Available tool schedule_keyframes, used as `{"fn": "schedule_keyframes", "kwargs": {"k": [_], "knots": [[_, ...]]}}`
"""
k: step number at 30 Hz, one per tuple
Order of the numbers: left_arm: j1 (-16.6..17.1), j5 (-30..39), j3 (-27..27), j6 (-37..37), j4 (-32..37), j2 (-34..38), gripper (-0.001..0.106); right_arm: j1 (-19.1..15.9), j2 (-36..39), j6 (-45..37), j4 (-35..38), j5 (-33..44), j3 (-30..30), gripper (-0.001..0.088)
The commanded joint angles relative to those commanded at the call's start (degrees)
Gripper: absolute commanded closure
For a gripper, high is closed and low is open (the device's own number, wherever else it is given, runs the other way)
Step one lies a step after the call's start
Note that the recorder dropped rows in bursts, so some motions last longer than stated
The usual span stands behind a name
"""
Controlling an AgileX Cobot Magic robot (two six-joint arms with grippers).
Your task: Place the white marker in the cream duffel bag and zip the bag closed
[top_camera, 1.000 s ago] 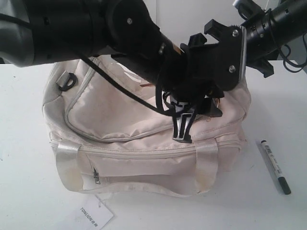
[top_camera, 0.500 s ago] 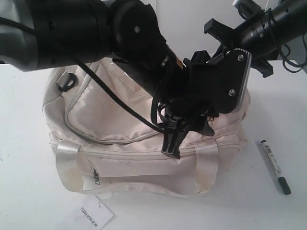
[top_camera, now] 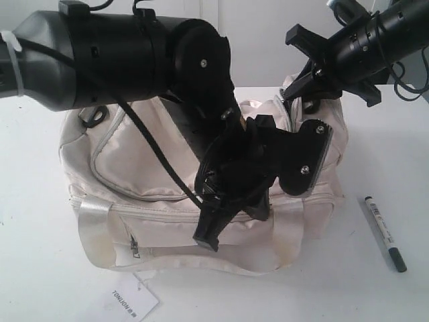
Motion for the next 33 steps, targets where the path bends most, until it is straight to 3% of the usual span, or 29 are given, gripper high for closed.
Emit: {"fn": "schedule_keyframes", "kwargs": {"k": [8,18,22,26,29,33], "knots": [[1.6,-0.8,0.0,-15.1,0.7,-2.1,0.105,0.0,0.0,0.0,-0.5,0.1,0.0,0.0868],[9.5,1.7,0.0,-29.9,0.7,-9.0,0.105,0.0,0.0,0.0,-2.2,0.3,0.0,0.0864],[12.2,4.7,0.1,-32.8,0.7,-10.4,0.105,0.0,-0.5,0.0,-2.6,0.2,-0.1,0.0768],[13.0,5.6,1.1,-32.6,0.5,-11.0,0.105,0.0,-2.0,0.0,-3.8,0.1,-0.1,0.0600],[13.0,3.8,2.9,-32.3,0.4,-11.0,0.105,0.0,-3.9,0.0,-5.3,-0.1,-0.1,0.0498],[13.0,-2.3,6.3,-32.3,-1.3,-11.0,0.105,0.0,-7.1,0.0,-9.2,0.1,-0.1,0.0456]]}}
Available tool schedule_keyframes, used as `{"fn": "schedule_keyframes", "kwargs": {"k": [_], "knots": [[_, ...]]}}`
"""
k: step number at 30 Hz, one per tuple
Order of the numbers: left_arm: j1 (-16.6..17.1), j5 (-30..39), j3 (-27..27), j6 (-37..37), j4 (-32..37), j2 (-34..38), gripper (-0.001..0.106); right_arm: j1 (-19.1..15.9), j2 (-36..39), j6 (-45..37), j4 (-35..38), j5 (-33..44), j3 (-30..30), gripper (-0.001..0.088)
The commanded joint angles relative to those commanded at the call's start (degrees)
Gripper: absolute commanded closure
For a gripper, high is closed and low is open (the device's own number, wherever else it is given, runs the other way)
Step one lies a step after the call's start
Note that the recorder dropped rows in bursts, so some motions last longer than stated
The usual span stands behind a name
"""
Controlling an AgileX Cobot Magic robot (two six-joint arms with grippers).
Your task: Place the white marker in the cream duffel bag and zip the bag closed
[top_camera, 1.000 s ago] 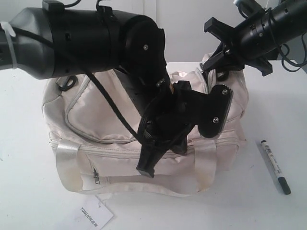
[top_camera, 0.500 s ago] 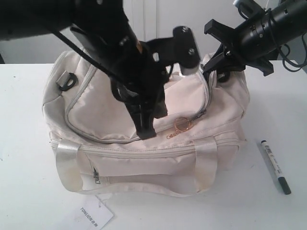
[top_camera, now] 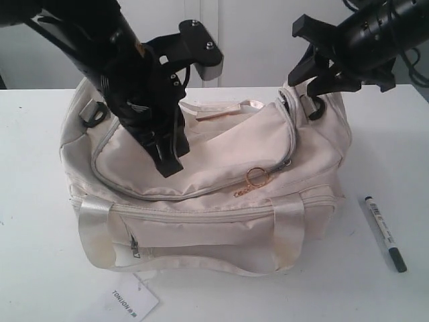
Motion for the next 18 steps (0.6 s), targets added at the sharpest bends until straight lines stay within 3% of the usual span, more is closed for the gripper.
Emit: {"fn": "schedule_keyframes", "kwargs": {"k": [6,18], "knots": [[0.0,-6.4,3.8,0.2,-2.8,0.0,0.105,0.7,-2.1,0.0,-1.8,2.5,0.0,0.0456],[0.0,-6.4,5.9,0.2,-3.0,0.0,0.105,7.9,-2.1,1.9,-12.3,2.4,0.1,0.0380]]}}
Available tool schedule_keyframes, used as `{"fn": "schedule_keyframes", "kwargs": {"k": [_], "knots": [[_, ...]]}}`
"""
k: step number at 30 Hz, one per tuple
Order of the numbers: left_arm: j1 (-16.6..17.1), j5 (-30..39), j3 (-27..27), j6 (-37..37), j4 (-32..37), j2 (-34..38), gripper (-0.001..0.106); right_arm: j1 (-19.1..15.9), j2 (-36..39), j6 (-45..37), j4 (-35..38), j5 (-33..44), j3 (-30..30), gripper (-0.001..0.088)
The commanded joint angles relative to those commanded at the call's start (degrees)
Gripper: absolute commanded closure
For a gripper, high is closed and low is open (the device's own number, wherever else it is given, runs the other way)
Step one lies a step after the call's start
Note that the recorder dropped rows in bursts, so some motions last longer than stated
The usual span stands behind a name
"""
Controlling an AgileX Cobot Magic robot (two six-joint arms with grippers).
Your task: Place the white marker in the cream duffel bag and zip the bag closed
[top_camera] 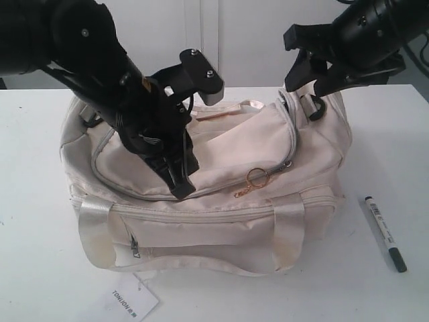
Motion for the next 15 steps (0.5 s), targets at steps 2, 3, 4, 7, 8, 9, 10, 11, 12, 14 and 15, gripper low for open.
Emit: {"fn": "schedule_keyframes", "kwargs": {"k": [2,3,4,7,8,9,10,11,12,14,15], "knots": [[0.0,-0.1,0.0,0.0,-0.6,0.0,0.105,1.3,0.0,1.1,-1.9,-0.5,0.0,0.0380],[0.0,-0.1,0.0,0.0,-1.1,0.0,0.105,1.8,0.0,1.8,-3.2,-1.0,0.0,0.0380],[0.0,-0.1,0.0,0.0,-1.4,0.0,0.105,2.3,0.0,2.4,-4.5,-1.4,0.0,0.0380],[0.0,-0.3,0.0,0.0,-1.7,0.0,0.105,3.3,0.0,4.8,-7.5,-2.3,0.0,0.0371],[0.0,-0.4,0.0,0.0,-1.8,0.0,0.105,3.7,0.0,5.1,-7.5,-2.4,0.0,0.0355],[0.0,-0.4,0.0,0.0,-1.9,0.0,0.105,4.0,0.0,5.1,-7.5,-2.6,0.0,0.0338],[0.0,-0.5,0.0,0.0,-1.9,0.0,0.105,4.4,0.0,5.1,-7.6,-2.7,0.0,0.0324],[0.0,-0.5,0.0,0.0,-2.0,0.0,0.105,4.7,0.0,5.1,-8.0,-3.0,0.0,0.0319],[0.0,-0.5,0.0,0.0,-2.3,0.0,0.105,4.9,0.0,5.7,-8.9,-3.3,0.0,0.0319],[0.0,-0.5,0.0,0.0,-2.7,0.0,0.105,5.1,0.0,7.3,-9.8,-3.7,0.0,0.0319],[0.0,-0.5,0.0,0.0,-3.3,0.0,0.105,5.2,0.0,7.3,-9.8,-3.7,0.0,0.0319]]}}
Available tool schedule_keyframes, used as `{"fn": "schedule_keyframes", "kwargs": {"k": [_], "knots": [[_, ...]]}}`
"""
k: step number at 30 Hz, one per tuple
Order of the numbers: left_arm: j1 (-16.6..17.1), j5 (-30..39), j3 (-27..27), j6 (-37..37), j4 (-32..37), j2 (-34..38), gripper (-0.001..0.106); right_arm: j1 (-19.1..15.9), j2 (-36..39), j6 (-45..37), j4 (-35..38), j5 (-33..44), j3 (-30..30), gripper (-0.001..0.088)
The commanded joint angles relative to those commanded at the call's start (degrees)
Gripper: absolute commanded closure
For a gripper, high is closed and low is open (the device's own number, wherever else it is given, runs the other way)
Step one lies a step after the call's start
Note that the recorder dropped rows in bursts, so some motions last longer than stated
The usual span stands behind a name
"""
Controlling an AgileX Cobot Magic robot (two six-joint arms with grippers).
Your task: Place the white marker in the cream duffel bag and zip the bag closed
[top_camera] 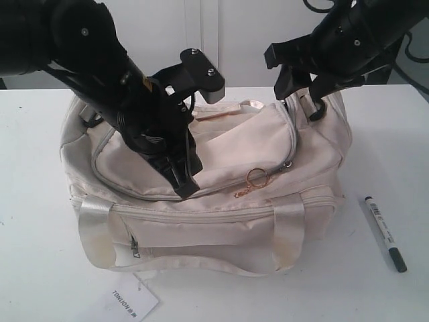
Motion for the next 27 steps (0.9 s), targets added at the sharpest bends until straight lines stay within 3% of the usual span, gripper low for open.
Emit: {"fn": "schedule_keyframes", "kwargs": {"k": [11,22,27], "knots": [[0.0,-0.7,0.0,0.0,-1.1,0.0,0.105,0.0,1.8,4.2,0.0,-5.7,4.0,0.0319],[0.0,-1.3,0.0,0.0,-1.2,0.0,0.105,0.0,5.2,4.3,0.0,-6.1,4.0,0.0321],[0.0,-1.4,0.0,0.0,-1.2,0.0,0.105,0.0,5.7,4.3,-0.2,-5.1,4.0,0.0441]]}}
